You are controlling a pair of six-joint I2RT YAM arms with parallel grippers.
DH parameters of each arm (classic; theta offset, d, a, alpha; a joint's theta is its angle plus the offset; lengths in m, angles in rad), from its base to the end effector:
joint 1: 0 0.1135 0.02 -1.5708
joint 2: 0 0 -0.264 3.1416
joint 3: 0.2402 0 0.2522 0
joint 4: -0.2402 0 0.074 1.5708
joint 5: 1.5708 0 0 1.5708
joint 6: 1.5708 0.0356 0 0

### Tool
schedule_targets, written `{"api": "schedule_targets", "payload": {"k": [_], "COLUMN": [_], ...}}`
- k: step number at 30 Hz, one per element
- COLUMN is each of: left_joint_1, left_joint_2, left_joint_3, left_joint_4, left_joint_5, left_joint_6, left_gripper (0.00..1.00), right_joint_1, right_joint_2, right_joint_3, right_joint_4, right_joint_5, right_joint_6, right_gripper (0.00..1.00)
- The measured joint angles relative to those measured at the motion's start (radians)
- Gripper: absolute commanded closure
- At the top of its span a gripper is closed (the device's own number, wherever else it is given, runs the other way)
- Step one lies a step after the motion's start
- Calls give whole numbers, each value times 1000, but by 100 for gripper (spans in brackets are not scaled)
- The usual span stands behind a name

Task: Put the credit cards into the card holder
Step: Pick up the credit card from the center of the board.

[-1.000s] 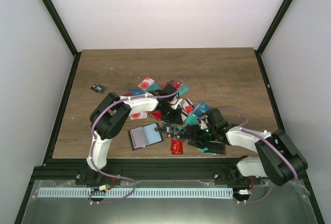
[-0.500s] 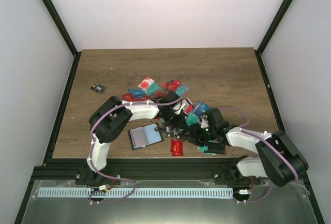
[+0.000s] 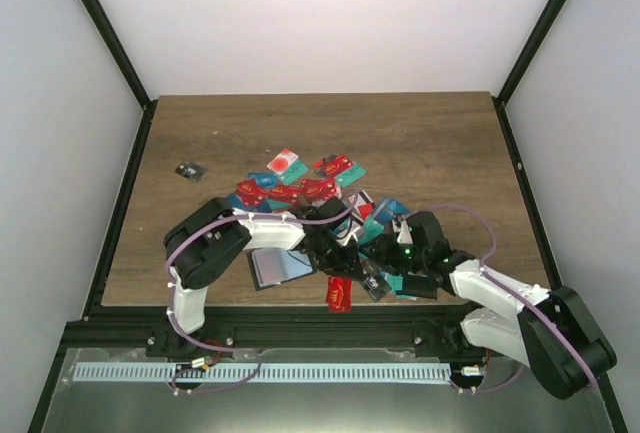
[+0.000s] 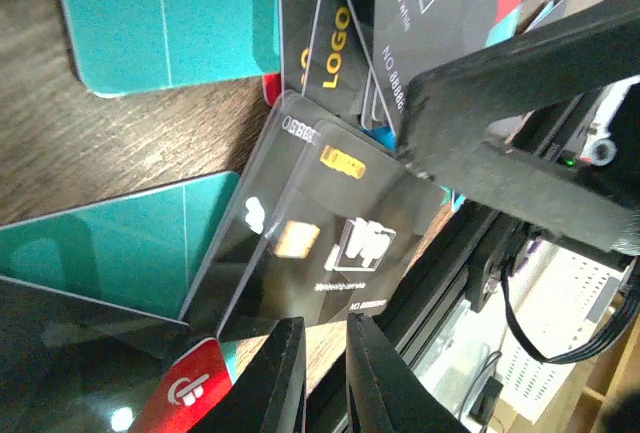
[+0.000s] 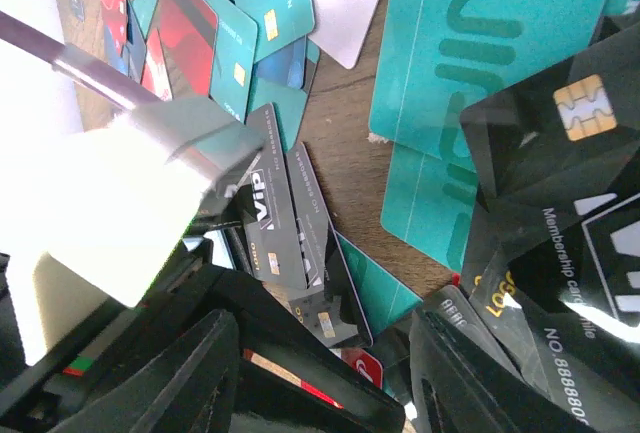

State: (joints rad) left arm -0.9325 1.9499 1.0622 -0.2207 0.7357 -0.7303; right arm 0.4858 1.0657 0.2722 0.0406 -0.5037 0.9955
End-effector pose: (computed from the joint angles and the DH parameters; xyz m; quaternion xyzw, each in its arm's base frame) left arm 0.1975 -0.3063 0.1168 -0.1737 -0.8953 0.3939 0.1146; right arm 0.1543 0.1009 0.1401 0.1281 0.8849 0.4286 0.1299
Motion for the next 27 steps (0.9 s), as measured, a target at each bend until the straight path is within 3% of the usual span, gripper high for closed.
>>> {"api": "schedule_targets", "payload": {"k": [5,11,18,27], "left_joint_1": [8,9,12,13], "left_joint_2": [-11,-16,-135,-228], "left_joint_3": [-12,-26,-8,-91], "left_joint_4": [26,32,-101,-186], "left_joint_5": [3,-16,-108,-222], "left_joint_6": [-19,-27,35,101], "left_gripper": [85,86,84,84], "right_joint_1": [0,0,9,167], "right_joint_2": [32,29,-3,-53], "right_joint_3": [0,14,59,6], "right_joint_4": [3,-122,-273,-267], "right_joint_5": [-40,-64,-115,-177], "right_joint_6": [-33,-124,-213,-163], "right_gripper": [55,53,47,46]}}
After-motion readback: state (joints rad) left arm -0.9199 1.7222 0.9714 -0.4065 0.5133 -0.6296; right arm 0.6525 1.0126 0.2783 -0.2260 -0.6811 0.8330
